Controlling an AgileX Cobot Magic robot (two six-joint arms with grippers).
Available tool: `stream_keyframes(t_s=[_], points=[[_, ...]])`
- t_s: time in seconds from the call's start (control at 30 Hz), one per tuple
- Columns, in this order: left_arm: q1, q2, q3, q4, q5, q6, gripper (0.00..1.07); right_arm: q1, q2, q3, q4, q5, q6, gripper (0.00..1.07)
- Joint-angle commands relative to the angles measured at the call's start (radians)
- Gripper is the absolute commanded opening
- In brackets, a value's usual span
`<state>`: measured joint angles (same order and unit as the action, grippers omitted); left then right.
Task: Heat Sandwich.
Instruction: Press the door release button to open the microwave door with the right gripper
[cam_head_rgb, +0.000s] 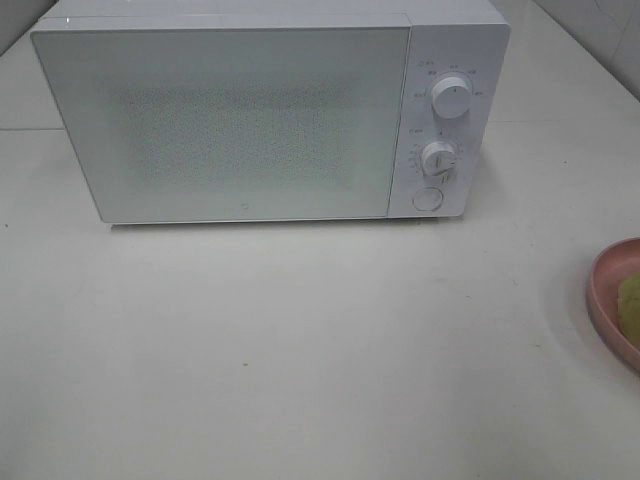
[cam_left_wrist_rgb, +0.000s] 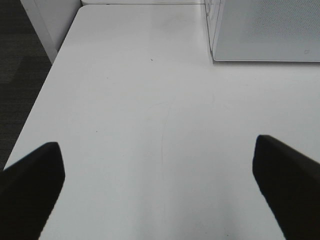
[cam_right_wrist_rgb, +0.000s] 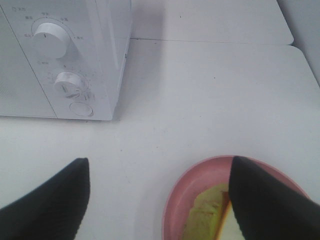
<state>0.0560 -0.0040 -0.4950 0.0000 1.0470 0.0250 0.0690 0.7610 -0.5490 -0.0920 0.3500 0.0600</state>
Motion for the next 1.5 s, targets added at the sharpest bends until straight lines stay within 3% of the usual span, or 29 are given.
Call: stream_keyframes(t_s=[0.03,0.43,0.7,0.93,1.17,1.33,1.43,1.5], points=[[0.002,-0.029,0.002,-0.007,-0.011,0.0,0.98,-0.005,0.046,0.0,0.0,-0.08,-0.005,0.74],[0.002,-0.029,0.002,-0.007,-0.011,0.0,0.98,-0.005,0.229,0.0,0.0,-0.258,-0.005,0.74],[0.002,-0.029,0.002,-0.007,-0.011,0.0,0.98,-0.005,0.33,0.044,0.005,-0.517,-0.02,0.74],[0.002,-0.029,0.002,-0.007,-0.011,0.0,0.98,-0.005,0.415,0.143,0.106,-0.877,-0.06,0.74],[0.002,-0.029,0.002,-0.007,-0.011,0.0,0.98,-0.004,0.463,0.215,0.246,-1.028,-0.163,0.74],[0.002,-0.029,0.002,-0.007,-0.011,0.0,0.98,0.092,0.491,0.266,0.398,-1.139,-0.233,0.74],[0.002,-0.029,0.002,-0.007,-0.011,0.0,0.98,0.225,0.553,0.307,0.54,-1.261,-0.347,0.74],[0.002,-0.029,0.002,-0.007,-0.011,0.0,0.98,0.256,0.568,0.315,0.583,-1.289,-0.367,0.74]])
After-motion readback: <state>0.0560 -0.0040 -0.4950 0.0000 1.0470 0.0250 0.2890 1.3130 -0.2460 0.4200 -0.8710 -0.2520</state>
